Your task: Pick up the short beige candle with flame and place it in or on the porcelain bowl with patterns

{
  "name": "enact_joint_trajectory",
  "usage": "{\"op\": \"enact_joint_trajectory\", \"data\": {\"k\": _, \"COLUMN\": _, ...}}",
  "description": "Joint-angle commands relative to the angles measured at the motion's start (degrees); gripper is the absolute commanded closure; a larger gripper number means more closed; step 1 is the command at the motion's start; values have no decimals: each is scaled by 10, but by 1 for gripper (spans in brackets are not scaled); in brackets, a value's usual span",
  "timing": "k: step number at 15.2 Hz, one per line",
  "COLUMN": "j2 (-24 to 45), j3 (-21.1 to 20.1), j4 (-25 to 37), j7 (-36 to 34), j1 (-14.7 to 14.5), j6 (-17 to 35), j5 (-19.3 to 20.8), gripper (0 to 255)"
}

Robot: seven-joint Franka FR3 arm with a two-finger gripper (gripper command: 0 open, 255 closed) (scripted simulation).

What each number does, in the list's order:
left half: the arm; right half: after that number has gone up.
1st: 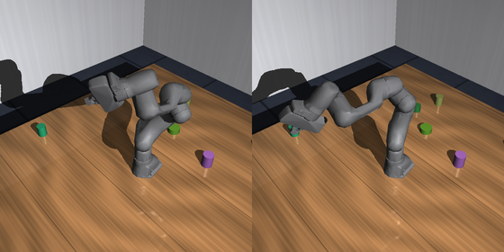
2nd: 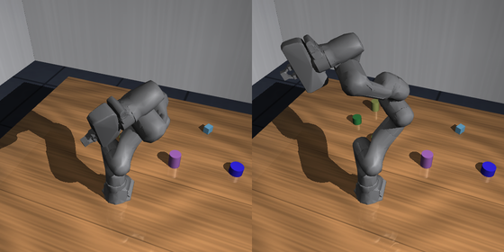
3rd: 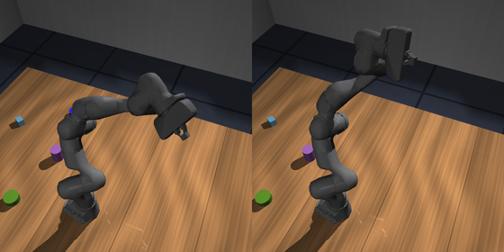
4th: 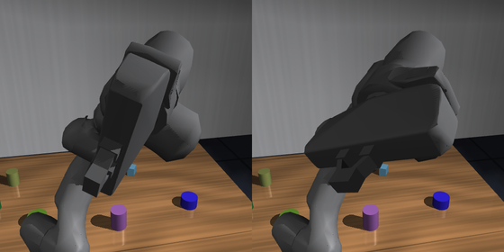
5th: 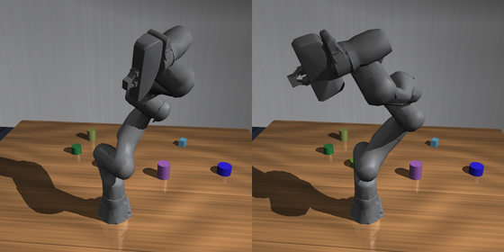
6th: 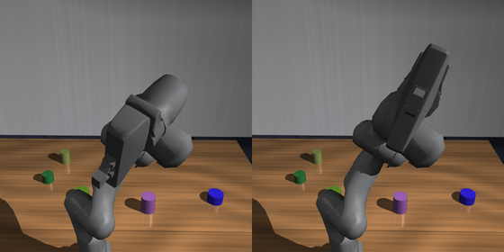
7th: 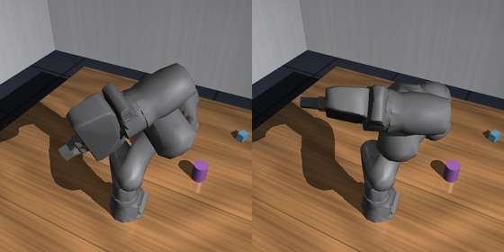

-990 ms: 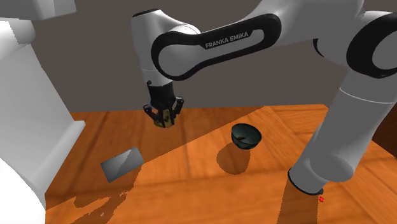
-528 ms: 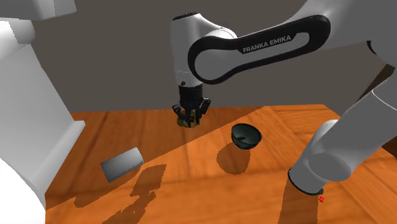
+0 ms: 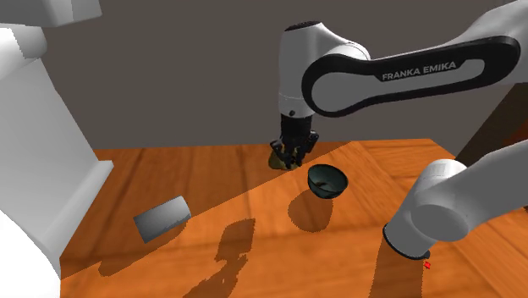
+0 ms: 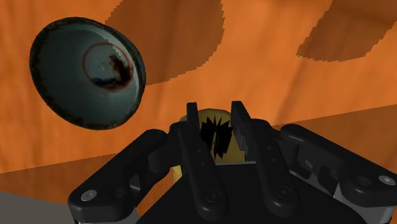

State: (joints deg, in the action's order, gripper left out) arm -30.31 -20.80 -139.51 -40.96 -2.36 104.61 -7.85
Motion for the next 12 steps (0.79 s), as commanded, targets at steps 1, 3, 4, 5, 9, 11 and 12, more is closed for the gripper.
{"op": "enact_joint_trajectory", "data": {"k": 1, "j2": -48, "j3": 18, "j4": -42, "j7": 21, "j1": -4, "j6": -7, "j5": -3, "gripper": 255}}
{"op": "enact_joint_trajectory", "data": {"k": 3, "j2": -95, "j3": 37, "j4": -76, "j7": 40, "j1": -6, "j6": -20, "j5": -1, "gripper": 255}}
{"op": "enact_joint_trajectory", "data": {"k": 4, "j2": -118, "j3": 46, "j4": -93, "j7": 49, "j1": -7, "j6": -27, "j5": 1, "gripper": 255}}
{"op": "enact_joint_trajectory", "data": {"k": 5, "j2": -142, "j3": 56, "j4": -109, "j7": 58, "j1": -8, "j6": -36, "j5": 4, "gripper": 255}}
{"op": "enact_joint_trajectory", "data": {"k": 9, "j2": -239, "j3": 97, "j4": -167, "j7": 95, "j1": -5, "j6": -76, "j5": 26, "gripper": 255}}
{"op": "enact_joint_trajectory", "data": {"k": 11, "j2": -278, "j3": 115, "j4": -187, "j7": 110, "j1": -2, "j6": -95, "j5": 38, "gripper": 255}}
{"op": "enact_joint_trajectory", "data": {"k": 12, "j2": -278, "j3": 114, "j4": -195, "j7": 110, "j1": -2, "j6": -87, "j5": 37, "gripper": 255}}
